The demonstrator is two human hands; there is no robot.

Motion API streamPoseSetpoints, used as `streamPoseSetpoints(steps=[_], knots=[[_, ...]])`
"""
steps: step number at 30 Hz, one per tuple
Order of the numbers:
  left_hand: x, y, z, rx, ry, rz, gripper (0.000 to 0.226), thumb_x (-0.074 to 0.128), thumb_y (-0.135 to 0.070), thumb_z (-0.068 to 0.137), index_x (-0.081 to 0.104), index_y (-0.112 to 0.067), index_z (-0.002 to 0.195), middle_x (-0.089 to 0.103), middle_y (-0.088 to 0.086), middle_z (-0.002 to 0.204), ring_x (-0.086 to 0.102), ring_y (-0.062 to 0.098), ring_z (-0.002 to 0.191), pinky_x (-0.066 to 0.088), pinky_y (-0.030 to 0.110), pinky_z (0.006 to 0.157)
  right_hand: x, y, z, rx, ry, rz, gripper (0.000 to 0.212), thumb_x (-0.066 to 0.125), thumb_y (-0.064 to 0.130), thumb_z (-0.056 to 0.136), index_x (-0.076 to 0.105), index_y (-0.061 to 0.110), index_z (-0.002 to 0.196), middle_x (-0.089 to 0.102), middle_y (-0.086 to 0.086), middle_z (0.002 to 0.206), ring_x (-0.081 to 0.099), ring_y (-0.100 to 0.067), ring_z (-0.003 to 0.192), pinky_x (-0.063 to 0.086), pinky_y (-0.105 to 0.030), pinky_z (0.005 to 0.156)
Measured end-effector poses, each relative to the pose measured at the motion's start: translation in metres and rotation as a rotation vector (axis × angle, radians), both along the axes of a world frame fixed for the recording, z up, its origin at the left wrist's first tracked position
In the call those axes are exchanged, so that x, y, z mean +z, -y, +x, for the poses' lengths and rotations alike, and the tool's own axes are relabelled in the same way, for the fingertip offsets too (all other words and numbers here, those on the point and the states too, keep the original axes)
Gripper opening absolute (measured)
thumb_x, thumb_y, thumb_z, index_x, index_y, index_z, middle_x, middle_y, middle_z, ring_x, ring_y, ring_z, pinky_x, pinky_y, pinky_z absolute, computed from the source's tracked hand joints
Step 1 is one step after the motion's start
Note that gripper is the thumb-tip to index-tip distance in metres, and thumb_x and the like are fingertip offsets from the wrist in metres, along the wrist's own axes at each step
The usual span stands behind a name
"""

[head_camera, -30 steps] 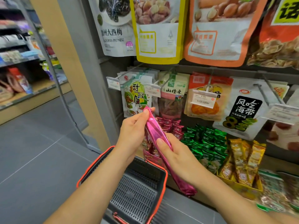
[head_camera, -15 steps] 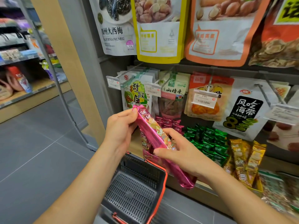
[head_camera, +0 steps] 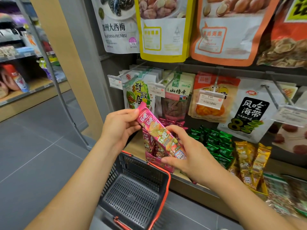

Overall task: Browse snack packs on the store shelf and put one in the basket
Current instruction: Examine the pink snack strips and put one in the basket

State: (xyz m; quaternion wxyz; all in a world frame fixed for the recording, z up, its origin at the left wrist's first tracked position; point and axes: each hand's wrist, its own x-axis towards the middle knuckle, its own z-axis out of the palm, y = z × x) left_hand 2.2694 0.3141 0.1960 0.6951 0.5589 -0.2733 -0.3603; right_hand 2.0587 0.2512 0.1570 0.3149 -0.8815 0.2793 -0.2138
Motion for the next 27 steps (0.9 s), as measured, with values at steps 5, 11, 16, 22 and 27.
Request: streamPoseSetpoints(steps=[5,11,16,22,27], knots=[[-0.005,0.001,0.001,-0.017,-0.042,0.055,0.02,0.058,-0.018,0.095,0.067,-0.011,0.078,0.071,0.001,0.07,0.062,0.008,0.058,0.051,0.019,0.05,0.008,0.007,-0.007,0.053,-0.063,-0.005,0.083,0.077,0.04,0.079,0.02,0.067,0.133,0.059,0.006,0.117,0.06,-0.013,0.098,0.052,-0.04,0.087],[-0.007,0.001,-0.002,-0.267,0.061,0.172,0.05,0.066,-0.063,0.072,0.068,-0.02,0.097,0.074,0.003,0.089,0.071,0.015,0.082,0.055,0.024,0.064,0.005,0.002,-0.013,-0.042,-0.184,-0.23,0.09,0.074,0.034,0.083,0.007,0.065,0.135,0.064,0.009,0.12,0.063,-0.021,0.102,0.054,-0.042,0.082],[-0.01,0.005,-0.003,-0.229,0.043,0.161,0.011,0.07,-0.021,0.084,0.079,-0.02,0.079,0.075,0.009,0.089,0.071,0.016,0.084,0.056,0.024,0.067,0.002,-0.009,-0.011,-0.079,-0.171,-0.358,0.075,0.058,0.05,0.09,0.001,0.061,0.138,0.053,0.008,0.093,0.058,-0.017,0.081,0.051,-0.037,0.065],[-0.008,0.006,-0.001,-0.13,-0.063,0.116,0.022,0.065,-0.016,0.09,0.08,-0.013,0.075,0.076,0.012,0.089,0.073,0.017,0.084,0.058,0.025,0.068,0.002,-0.002,-0.011,-0.076,-0.105,-0.085,0.051,0.025,0.063,0.094,0.018,0.05,0.143,0.057,0.014,0.098,0.056,-0.006,0.083,0.047,-0.031,0.071],[-0.008,0.003,0.004,-0.077,-0.097,0.071,0.029,0.06,-0.024,0.093,0.08,-0.016,0.073,0.076,0.008,0.088,0.073,0.013,0.083,0.056,0.02,0.064,0.008,0.011,-0.019,-0.022,-0.206,0.271,0.038,0.039,0.057,0.094,0.058,0.03,0.111,0.061,0.008,0.076,0.055,-0.004,0.062,0.047,-0.027,0.063]])
